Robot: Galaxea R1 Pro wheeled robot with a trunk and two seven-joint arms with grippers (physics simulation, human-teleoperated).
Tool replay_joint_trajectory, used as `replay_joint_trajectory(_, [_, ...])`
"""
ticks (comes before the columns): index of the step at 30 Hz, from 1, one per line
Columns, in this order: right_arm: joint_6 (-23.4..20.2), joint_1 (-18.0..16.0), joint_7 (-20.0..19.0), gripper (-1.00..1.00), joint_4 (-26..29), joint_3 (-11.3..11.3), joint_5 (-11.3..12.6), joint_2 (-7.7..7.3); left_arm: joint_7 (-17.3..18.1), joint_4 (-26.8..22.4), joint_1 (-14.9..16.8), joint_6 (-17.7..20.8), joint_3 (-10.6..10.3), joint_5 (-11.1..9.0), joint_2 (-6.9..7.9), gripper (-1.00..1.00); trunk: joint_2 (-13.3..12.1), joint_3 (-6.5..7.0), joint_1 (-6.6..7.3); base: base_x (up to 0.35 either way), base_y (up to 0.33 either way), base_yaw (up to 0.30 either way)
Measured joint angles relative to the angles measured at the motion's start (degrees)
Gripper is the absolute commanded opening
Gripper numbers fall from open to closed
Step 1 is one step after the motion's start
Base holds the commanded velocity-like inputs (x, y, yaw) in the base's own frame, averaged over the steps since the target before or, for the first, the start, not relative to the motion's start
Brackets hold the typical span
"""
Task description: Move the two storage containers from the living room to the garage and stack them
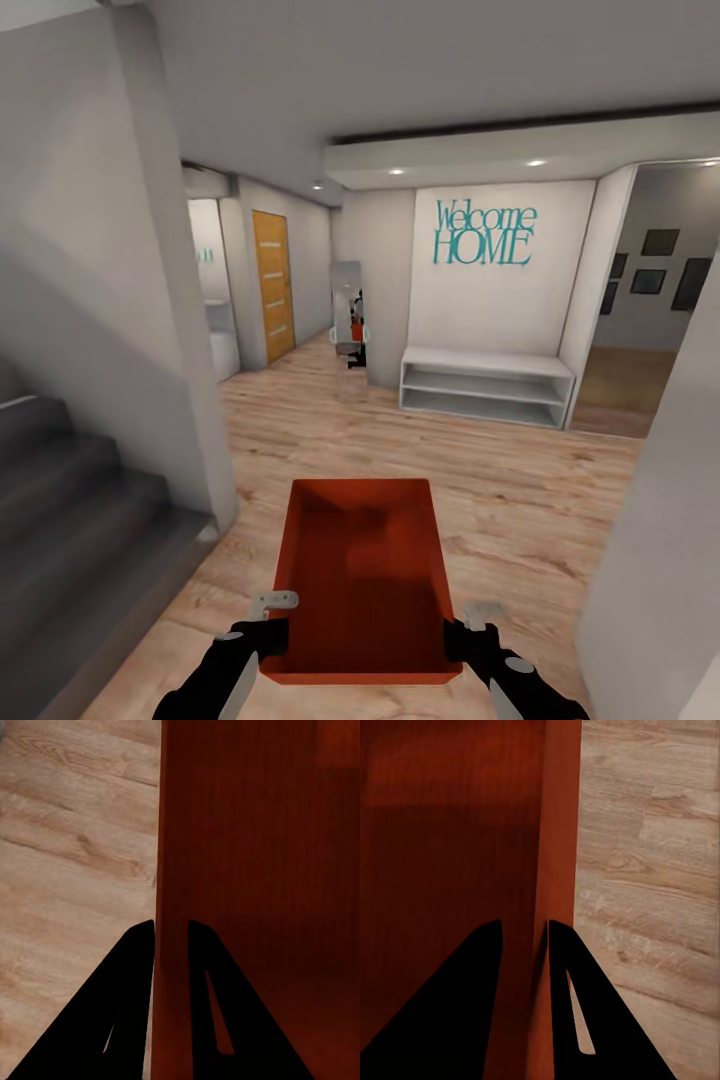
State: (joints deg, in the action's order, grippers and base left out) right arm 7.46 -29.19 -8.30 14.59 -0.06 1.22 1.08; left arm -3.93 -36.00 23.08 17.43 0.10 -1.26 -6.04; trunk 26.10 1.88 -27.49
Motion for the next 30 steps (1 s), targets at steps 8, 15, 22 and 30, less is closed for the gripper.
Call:
replay_joint_trajectory(8, [0.00, 0.00, 0.00, -1.00, 0.00, 0.00, 0.00, 0.00, 0.00, 0.00, 0.00, 0.00, 0.00, 0.00, 0.00, -1.00, 0.00, 0.00, 0.00, 0.329, 0.000, 0.000])
replay_joint_trajectory(15, [-0.01, 0.00, 0.00, -1.00, 0.00, 0.01, 0.00, 0.00, 0.00, 0.00, 0.00, 0.00, 0.00, 0.00, 0.00, -1.00, 0.00, 0.00, 0.00, 0.329, 0.000, 0.000])
replay_joint_trajectory(22, [0.00, 0.00, 0.00, -1.00, 0.00, -0.01, 0.00, 0.00, 0.00, 0.00, 0.00, 0.00, 0.00, 0.00, 0.00, -1.00, 0.00, 0.00, 0.00, 0.329, 0.000, 0.000])
replay_joint_trajectory(30, [-0.01, 0.00, 0.00, -1.00, 0.00, 0.00, 0.00, 0.00, 0.00, 0.00, 0.00, 0.00, 0.00, 0.00, 0.00, -1.00, 0.00, -0.24, 0.00, 0.329, 0.000, 0.000])
